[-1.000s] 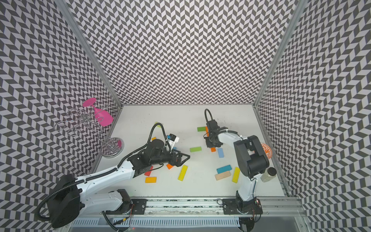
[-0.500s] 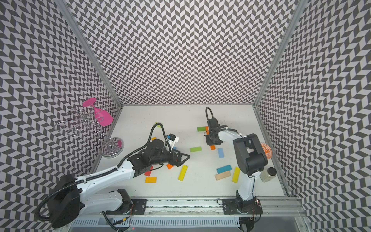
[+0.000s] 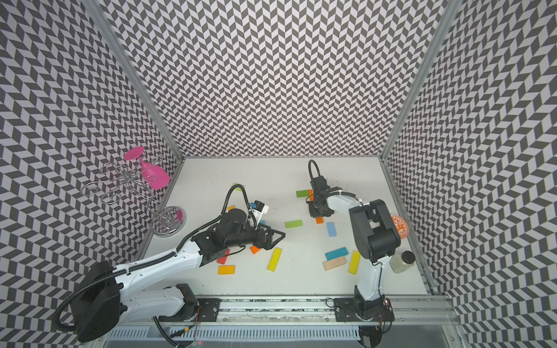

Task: Assemble a giraffe with building blocks
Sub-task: Assemble the building block at the center of the board.

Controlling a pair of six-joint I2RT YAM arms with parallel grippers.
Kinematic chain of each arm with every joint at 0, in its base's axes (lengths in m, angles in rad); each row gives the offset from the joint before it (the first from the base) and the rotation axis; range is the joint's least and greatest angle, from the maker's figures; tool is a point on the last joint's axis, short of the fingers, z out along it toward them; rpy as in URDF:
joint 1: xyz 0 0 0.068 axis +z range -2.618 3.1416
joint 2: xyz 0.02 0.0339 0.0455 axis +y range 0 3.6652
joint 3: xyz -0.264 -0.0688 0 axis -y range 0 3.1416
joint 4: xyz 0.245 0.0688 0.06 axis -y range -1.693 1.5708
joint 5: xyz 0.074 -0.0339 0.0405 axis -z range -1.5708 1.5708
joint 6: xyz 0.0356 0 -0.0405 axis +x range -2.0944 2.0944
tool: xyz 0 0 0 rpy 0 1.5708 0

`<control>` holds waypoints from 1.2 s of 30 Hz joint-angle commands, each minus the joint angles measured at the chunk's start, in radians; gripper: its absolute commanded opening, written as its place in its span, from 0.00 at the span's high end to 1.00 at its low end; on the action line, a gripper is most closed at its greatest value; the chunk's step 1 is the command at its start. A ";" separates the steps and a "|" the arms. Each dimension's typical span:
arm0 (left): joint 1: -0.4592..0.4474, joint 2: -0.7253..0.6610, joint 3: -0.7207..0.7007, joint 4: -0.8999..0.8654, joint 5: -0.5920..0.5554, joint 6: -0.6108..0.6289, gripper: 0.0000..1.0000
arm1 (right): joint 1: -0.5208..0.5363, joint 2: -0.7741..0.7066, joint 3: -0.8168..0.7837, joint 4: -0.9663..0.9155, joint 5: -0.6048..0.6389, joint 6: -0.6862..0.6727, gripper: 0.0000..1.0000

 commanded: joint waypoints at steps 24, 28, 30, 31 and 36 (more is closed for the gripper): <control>-0.001 -0.007 0.014 0.003 -0.021 0.010 0.02 | 0.005 0.018 0.020 -0.010 -0.014 0.040 0.42; -0.002 -0.007 0.014 0.003 -0.022 0.009 0.02 | 0.005 -0.017 0.033 -0.031 -0.013 0.039 0.30; -0.001 -0.008 0.015 0.003 -0.022 0.009 0.02 | 0.005 -0.047 0.040 -0.045 -0.014 0.043 0.24; -0.001 -0.010 0.015 0.003 -0.022 0.009 0.02 | 0.005 -0.061 0.044 -0.051 -0.013 0.046 0.22; -0.001 -0.020 0.016 -0.009 -0.022 0.005 0.02 | 0.006 -0.185 0.063 -0.090 0.010 0.086 0.15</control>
